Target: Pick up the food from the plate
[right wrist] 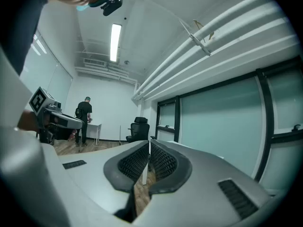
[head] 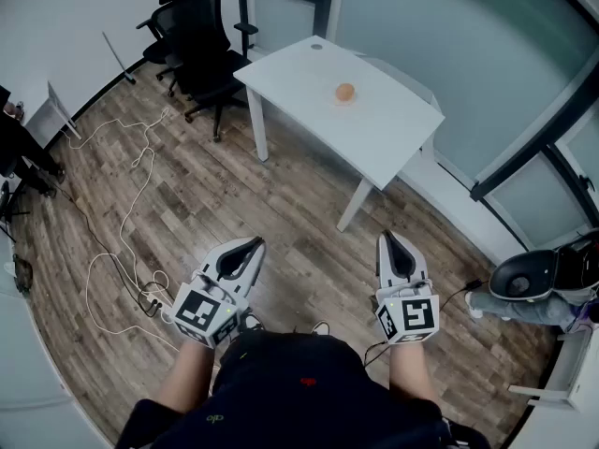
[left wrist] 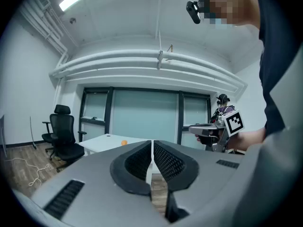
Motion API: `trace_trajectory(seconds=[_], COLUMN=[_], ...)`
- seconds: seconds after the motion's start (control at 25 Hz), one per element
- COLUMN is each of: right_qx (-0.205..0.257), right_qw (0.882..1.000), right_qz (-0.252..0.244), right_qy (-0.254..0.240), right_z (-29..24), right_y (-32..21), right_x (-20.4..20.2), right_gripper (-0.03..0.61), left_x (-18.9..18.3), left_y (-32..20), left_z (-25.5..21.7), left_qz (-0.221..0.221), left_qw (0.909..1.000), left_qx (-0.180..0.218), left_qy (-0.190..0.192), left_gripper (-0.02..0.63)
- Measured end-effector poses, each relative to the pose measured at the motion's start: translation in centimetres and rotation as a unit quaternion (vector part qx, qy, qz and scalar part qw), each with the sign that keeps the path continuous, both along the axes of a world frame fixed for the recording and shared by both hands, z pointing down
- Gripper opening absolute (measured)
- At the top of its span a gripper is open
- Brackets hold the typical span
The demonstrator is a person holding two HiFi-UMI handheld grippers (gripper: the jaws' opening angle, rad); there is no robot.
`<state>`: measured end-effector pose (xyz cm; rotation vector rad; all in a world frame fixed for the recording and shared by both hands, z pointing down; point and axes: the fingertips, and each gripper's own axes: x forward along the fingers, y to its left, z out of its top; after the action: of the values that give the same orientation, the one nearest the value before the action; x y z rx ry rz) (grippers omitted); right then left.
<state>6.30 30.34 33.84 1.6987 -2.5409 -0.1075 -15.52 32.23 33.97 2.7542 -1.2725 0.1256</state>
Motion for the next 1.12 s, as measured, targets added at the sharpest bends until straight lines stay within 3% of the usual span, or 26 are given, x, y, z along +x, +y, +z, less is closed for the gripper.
trace_trajectory(seconds=[0.64,0.84,1.12], right_qx=[-0.004,-0.011,-0.021], right_qw=[1.000,1.000,0.999], right_qz=[0.003,0.002,-0.004], right_qy=[-0.019,-0.018,-0.028], right_z=[0.2,1.0,1.9], right_y=[0.1,0.3,0.2], right_x=[0.9,2.5,6.0], right_gripper=[0.031,0.031,0.030], left_x=[1.0,2.7,5.6], left_y=[0.7,0.8,0.5], left_z=[0.5,1.2,1.6], left_qz=[0.009,0.015,-0.001], left_qw=[0.9999,0.9998,0.9994], left_qx=[-0.012,-0.008,-0.034], left_qy=[-0.004,-0.006,0.008], left_gripper=[0.034,0.034,0.034])
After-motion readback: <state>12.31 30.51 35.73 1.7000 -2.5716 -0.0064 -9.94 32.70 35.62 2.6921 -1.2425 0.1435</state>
